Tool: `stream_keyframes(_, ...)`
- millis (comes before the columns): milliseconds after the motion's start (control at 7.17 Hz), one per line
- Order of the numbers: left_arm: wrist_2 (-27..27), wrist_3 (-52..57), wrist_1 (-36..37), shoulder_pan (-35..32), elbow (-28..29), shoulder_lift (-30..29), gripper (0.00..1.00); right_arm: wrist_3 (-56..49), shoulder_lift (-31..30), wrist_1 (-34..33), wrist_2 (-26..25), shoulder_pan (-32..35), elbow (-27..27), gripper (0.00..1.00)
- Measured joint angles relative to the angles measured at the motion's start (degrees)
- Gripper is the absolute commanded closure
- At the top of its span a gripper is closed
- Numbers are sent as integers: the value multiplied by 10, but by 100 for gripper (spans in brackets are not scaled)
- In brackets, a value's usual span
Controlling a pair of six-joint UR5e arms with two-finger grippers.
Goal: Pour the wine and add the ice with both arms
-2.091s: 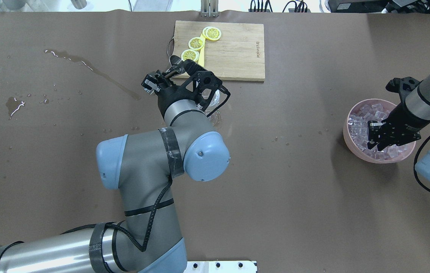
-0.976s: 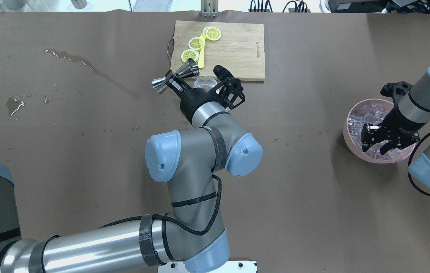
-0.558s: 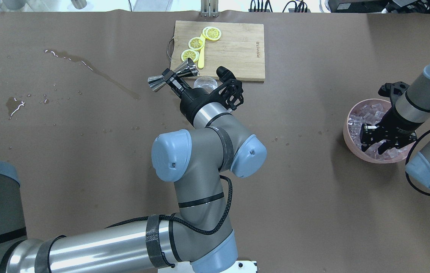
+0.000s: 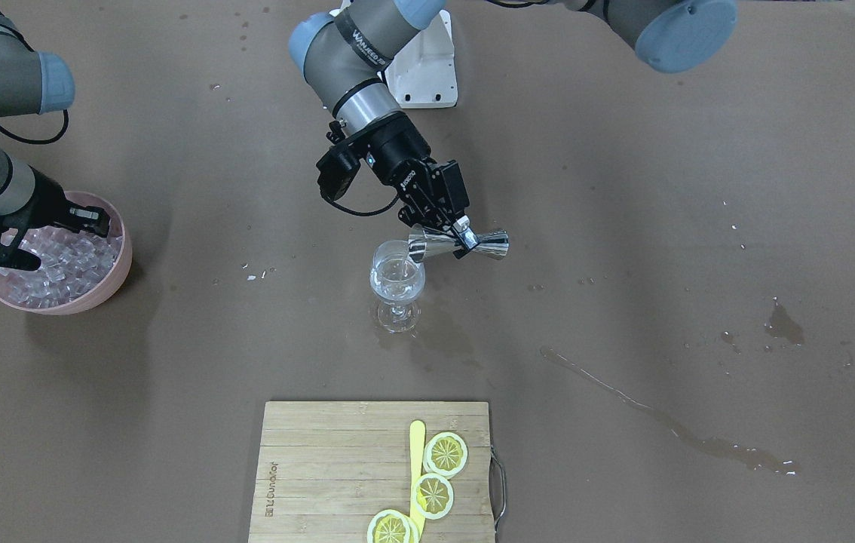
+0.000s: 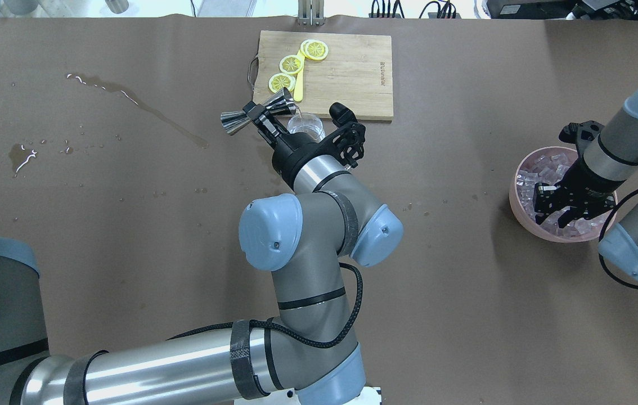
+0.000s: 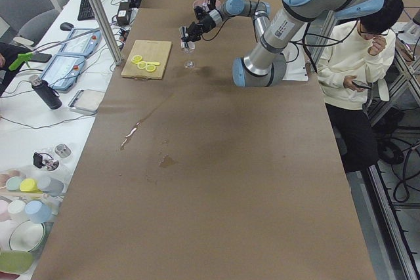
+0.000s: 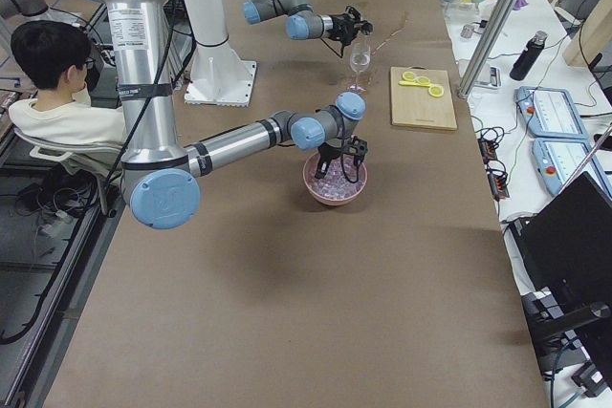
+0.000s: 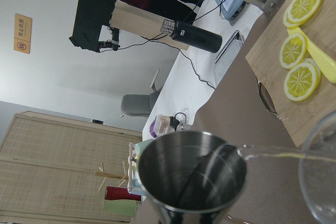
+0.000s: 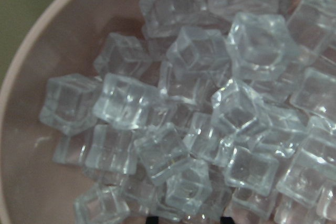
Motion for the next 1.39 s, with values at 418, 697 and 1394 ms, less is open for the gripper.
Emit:
stream_keyframes(418, 8, 0, 25, 1, 7, -1, 100, 1, 2, 0, 0, -1, -2, 45)
stream_keyframes(697, 9, -2, 36, 3, 7, -6, 100, 3, 1, 1, 2, -2, -3, 46)
stream_keyframes(1394, -20, -21, -5, 5, -102, 12, 100, 6, 0, 5, 5, -3, -8, 78)
